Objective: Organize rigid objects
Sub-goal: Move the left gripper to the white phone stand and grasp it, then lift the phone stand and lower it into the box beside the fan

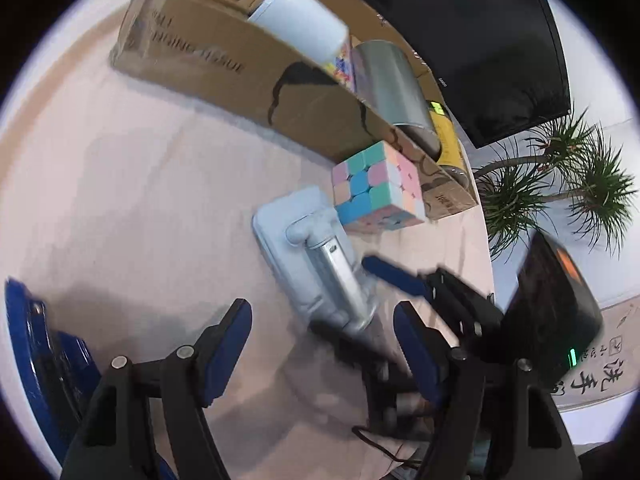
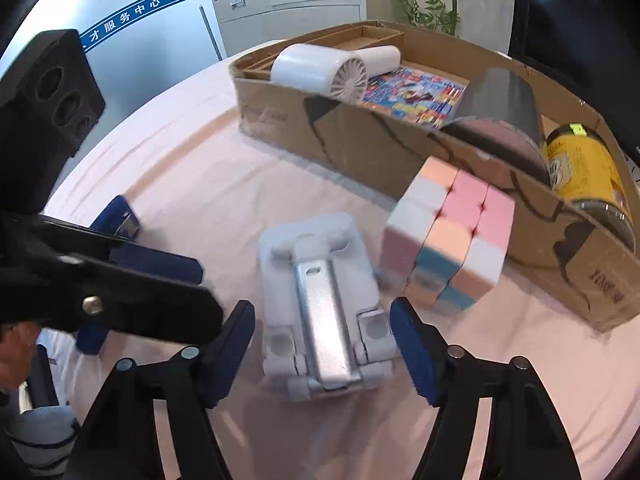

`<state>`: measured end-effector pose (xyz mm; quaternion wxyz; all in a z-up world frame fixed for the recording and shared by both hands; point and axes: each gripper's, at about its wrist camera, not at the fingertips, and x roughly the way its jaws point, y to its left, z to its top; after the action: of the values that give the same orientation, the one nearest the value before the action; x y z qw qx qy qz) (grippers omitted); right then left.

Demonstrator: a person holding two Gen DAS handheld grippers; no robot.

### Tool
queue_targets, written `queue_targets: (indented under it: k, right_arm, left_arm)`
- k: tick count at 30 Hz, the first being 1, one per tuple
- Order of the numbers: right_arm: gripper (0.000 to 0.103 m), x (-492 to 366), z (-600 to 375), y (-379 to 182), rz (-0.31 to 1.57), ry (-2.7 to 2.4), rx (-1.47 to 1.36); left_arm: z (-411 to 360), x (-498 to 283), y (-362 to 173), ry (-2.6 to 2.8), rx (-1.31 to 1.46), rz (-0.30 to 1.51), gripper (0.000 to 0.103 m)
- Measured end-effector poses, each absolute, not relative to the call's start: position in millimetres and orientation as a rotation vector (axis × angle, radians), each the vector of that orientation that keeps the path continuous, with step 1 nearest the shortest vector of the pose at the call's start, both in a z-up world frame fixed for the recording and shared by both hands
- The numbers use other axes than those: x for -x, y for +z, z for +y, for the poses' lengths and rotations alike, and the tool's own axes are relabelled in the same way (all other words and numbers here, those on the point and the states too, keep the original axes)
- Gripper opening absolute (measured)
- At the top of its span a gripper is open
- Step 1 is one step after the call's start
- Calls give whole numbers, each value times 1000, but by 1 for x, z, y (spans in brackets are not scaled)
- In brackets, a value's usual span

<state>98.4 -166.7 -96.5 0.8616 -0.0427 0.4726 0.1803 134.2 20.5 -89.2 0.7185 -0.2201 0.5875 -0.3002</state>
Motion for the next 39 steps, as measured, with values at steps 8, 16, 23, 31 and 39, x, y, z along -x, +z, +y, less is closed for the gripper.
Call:
queue_targets:
  k: [8, 16, 23, 31, 39]
  right_arm:
    - [68, -90, -141, -108, 1019, 371, 43]
    - [67, -91, -129, -111, 992, 268, -9]
    - [67, -94, -159, -97, 1035, 409, -356]
    - [67, -114, -162, -15, 825, 383, -269]
    - [67, -198, -187, 24, 845, 296, -310]
  left_arm:
    - [21, -135, -103, -709, 539, 1342, 64]
    - [24, -134, -103, -711, 553, 1326, 64]
    - [30, -134, -89, -693, 496, 1278, 33]
    - [12, -179, 1, -764, 353, 1064, 32]
    - [-26, -271, 6, -797, 312, 1108, 32]
